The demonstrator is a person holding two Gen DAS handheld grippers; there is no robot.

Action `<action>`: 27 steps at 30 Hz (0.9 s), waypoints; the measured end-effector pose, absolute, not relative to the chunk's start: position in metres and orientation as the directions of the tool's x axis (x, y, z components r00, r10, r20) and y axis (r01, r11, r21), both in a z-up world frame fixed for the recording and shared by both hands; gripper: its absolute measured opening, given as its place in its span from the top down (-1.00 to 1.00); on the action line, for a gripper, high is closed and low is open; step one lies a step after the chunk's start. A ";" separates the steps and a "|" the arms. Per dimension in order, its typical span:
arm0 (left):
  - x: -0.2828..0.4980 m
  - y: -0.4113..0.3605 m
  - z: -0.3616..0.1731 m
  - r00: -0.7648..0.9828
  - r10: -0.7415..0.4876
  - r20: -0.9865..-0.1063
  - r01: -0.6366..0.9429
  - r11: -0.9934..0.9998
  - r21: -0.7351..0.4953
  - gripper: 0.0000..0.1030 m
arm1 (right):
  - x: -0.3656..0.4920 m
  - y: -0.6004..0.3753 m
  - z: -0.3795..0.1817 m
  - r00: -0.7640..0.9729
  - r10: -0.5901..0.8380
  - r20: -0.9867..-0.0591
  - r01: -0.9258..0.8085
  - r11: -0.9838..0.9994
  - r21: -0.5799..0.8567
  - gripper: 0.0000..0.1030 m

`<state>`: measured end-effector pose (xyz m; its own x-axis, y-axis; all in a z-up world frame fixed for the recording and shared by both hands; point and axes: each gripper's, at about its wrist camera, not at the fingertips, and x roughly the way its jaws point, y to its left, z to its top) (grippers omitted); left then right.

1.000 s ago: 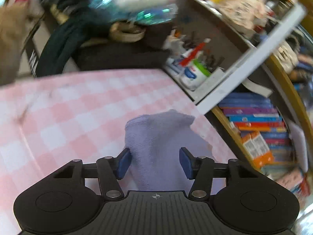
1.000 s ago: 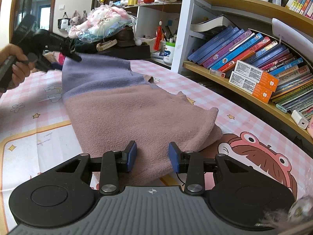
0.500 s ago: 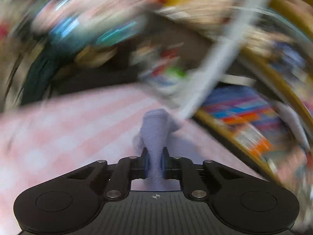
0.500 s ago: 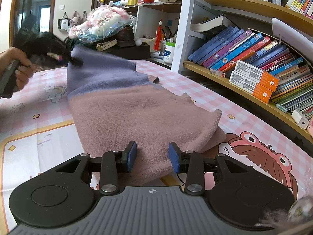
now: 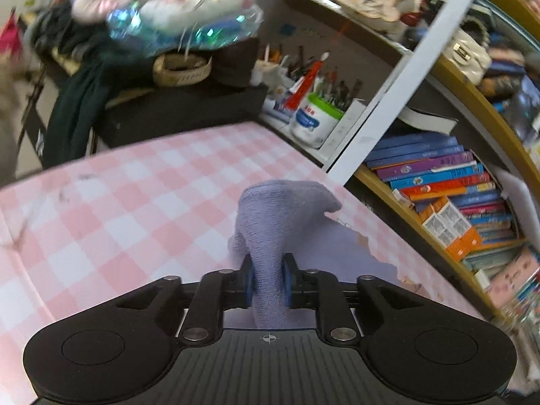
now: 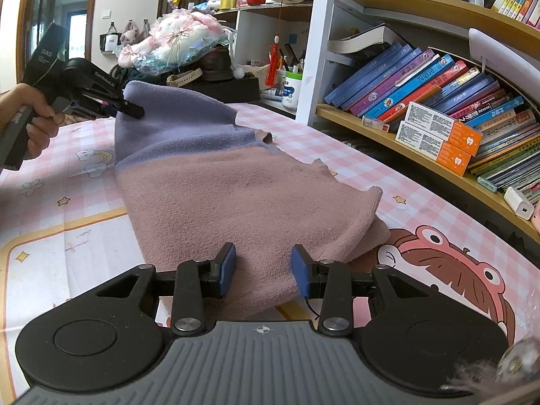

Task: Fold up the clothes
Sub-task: 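Fold the held lavender edge over the pink half with the left gripper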

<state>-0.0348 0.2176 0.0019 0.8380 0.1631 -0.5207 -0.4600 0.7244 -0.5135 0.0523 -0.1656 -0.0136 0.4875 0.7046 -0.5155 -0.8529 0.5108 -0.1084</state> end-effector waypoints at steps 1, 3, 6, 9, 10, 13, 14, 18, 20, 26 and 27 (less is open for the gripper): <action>-0.034 0.222 -0.002 0.837 0.141 -0.529 -0.459 0.708 -0.537 0.47 | 0.052 -0.166 -0.014 0.487 0.705 -0.516 -0.853 0.511 -0.108 0.32; -0.034 0.228 -0.011 0.837 0.107 -0.537 -0.463 0.662 -0.590 0.33 | 0.052 -0.166 -0.014 0.488 0.705 -0.515 -0.853 0.511 -0.108 0.32; -0.035 0.237 -0.021 0.857 0.072 -0.510 -0.444 0.603 -0.662 0.20 | 0.053 -0.166 -0.014 0.486 0.706 -0.515 -0.853 0.510 -0.106 0.32; -0.032 0.239 -0.023 0.867 0.064 -0.493 -0.433 0.586 -0.685 0.15 | 0.054 -0.166 -0.014 0.482 0.708 -0.516 -0.854 0.510 -0.098 0.32; -0.031 0.239 -0.024 0.870 0.065 -0.489 -0.430 0.585 -0.688 0.15 | 0.054 -0.167 -0.014 0.481 0.709 -0.516 -0.855 0.510 -0.095 0.32; -0.030 0.237 -0.026 0.876 0.081 -0.475 -0.428 0.584 -0.690 0.24 | 0.055 -0.169 -0.013 0.474 0.714 -0.515 -0.856 0.511 -0.080 0.32; -0.029 0.237 -0.026 0.874 0.090 -0.478 -0.435 0.583 -0.686 0.33 | 0.055 -0.171 -0.013 0.471 0.717 -0.514 -0.857 0.510 -0.074 0.32; -0.028 0.240 -0.026 0.865 0.093 -0.493 -0.453 0.566 -0.689 0.43 | 0.056 -0.185 -0.012 0.462 0.730 -0.504 -0.854 0.519 -0.031 0.29; -0.028 0.240 -0.025 0.863 0.097 -0.496 -0.456 0.571 -0.683 0.45 | 0.056 -0.191 -0.011 0.455 0.730 -0.509 -0.852 0.523 -0.012 0.25; -0.029 0.238 -0.024 0.872 0.100 -0.479 -0.443 0.578 -0.686 0.64 | 0.056 -0.192 -0.013 0.448 0.728 -0.518 -0.854 0.520 -0.008 0.23; -0.030 0.237 -0.022 0.877 0.100 -0.470 -0.434 0.581 -0.688 0.67 | 0.056 -0.192 -0.013 0.448 0.728 -0.519 -0.854 0.520 -0.006 0.23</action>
<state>-0.0295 0.2374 -0.0219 0.8772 0.0996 -0.4698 -0.4345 0.5812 -0.6880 0.0558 -0.1922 -0.0132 0.4478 0.7284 -0.5186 -0.8539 0.5205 -0.0063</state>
